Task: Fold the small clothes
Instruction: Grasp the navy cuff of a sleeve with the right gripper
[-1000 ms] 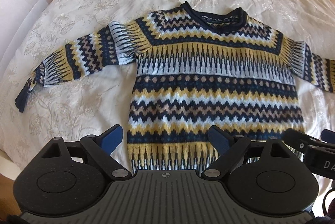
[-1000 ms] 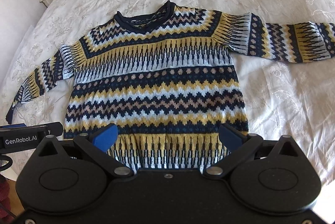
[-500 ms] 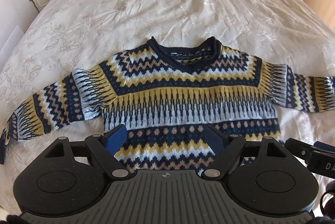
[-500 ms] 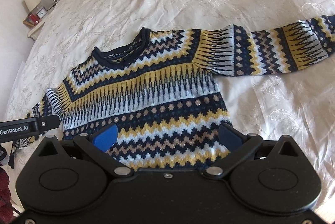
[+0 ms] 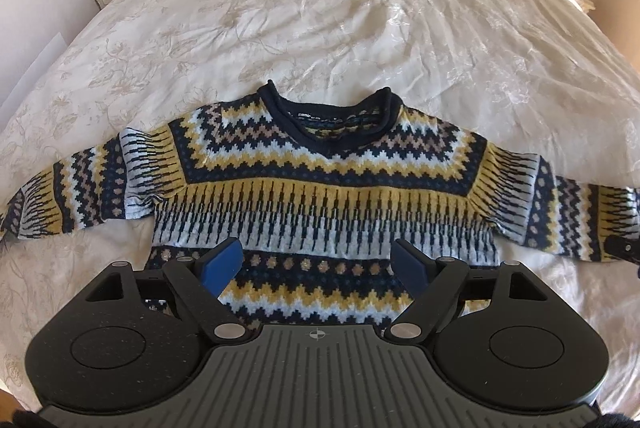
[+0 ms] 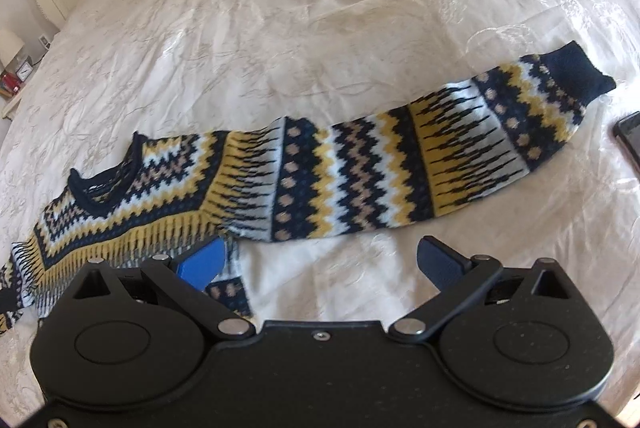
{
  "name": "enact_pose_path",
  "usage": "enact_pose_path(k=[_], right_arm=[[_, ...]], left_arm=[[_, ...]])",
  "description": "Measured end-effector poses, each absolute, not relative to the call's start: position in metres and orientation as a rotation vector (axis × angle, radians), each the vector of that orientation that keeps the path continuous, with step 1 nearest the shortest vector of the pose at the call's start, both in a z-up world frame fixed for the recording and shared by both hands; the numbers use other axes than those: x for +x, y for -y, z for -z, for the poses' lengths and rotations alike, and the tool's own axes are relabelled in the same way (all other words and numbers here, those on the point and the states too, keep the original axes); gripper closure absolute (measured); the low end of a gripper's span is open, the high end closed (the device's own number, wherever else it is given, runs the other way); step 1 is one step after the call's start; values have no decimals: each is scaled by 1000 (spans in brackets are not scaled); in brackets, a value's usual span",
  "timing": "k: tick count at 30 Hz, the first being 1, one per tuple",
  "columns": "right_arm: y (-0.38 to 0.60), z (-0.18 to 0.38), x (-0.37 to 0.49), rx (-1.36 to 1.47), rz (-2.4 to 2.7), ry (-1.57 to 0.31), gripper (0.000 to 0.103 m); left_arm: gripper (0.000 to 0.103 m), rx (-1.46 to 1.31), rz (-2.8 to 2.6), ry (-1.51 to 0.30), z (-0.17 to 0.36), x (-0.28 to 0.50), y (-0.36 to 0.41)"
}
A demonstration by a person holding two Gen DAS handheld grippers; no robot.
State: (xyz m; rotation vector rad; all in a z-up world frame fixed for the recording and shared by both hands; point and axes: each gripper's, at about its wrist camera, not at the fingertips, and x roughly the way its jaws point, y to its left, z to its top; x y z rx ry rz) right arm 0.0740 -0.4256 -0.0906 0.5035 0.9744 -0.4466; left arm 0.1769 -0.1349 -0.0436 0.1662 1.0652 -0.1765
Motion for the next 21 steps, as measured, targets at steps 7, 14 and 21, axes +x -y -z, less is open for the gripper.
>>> enact_pose_path(k=[7, 14, 21], right_arm=[[487, 97, 63, 567, 415, -955, 11], [535, 94, 55, 536, 470, -901, 11], [578, 98, 44, 509, 596, -875, 16]], left_arm=[[22, 160, 151, -1069, 47, 167, 164], [22, 146, 125, -1080, 46, 157, 175], [22, 135, 75, -1094, 48, 153, 169]])
